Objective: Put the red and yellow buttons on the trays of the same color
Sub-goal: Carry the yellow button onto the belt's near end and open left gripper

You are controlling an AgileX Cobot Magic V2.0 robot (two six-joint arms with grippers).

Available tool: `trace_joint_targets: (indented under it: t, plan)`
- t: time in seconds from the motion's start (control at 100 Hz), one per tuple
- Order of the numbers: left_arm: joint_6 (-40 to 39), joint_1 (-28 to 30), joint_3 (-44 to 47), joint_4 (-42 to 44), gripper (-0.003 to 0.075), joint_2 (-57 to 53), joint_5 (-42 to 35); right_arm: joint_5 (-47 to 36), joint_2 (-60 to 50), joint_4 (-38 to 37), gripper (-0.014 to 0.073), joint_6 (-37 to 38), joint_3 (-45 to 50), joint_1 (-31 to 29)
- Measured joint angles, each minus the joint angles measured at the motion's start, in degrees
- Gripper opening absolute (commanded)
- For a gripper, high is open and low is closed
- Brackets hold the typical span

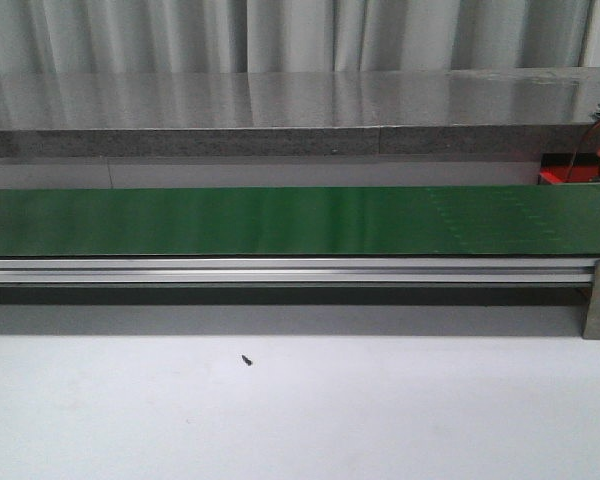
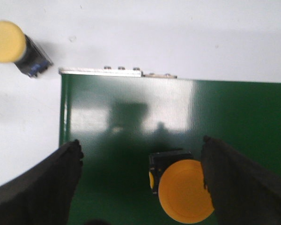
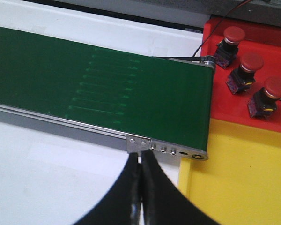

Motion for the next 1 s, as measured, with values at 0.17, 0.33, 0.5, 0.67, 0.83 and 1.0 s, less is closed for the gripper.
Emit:
trace_joint_targets:
  t: [0.17, 0.33, 0.5, 0.67, 0.83, 1.0]
  plan:
    - [0.0, 0.0, -3.6, 1.3, 0.0524, -0.7, 0.4, 0.0, 0.0, 0.0, -0.007, 0.0, 0.0, 0.0]
    - [0.0, 2.4, -5.2, 1.4, 0.0524, -0.7, 0.1, 0.0, 0.0, 0.0, -0.007, 0.0, 0.0, 0.0]
    - [0.0, 7.8, -5.5, 1.6, 0.0524, -0.7, -1.0, 0.0, 0.0, 0.0, -0.007, 0.0, 0.0, 0.0]
    - [0.0, 13.7, -5.5, 2.0, 0.0524, 0.2, -2.2, 0.0, 0.0, 0.0, -0.007, 0.0, 0.0, 0.0]
    - [0.0, 17.5, -5.5, 2.0, 0.0524, 3.1, -3.5, 0.0, 0.0, 0.0, -0.007, 0.0, 0.0, 0.0]
    - [0.0, 18.5, -5.5, 3.5, 0.0524, 6.8, -6.4, 0.0, 0.0, 0.0, -0.007, 0.0, 0.0, 0.0]
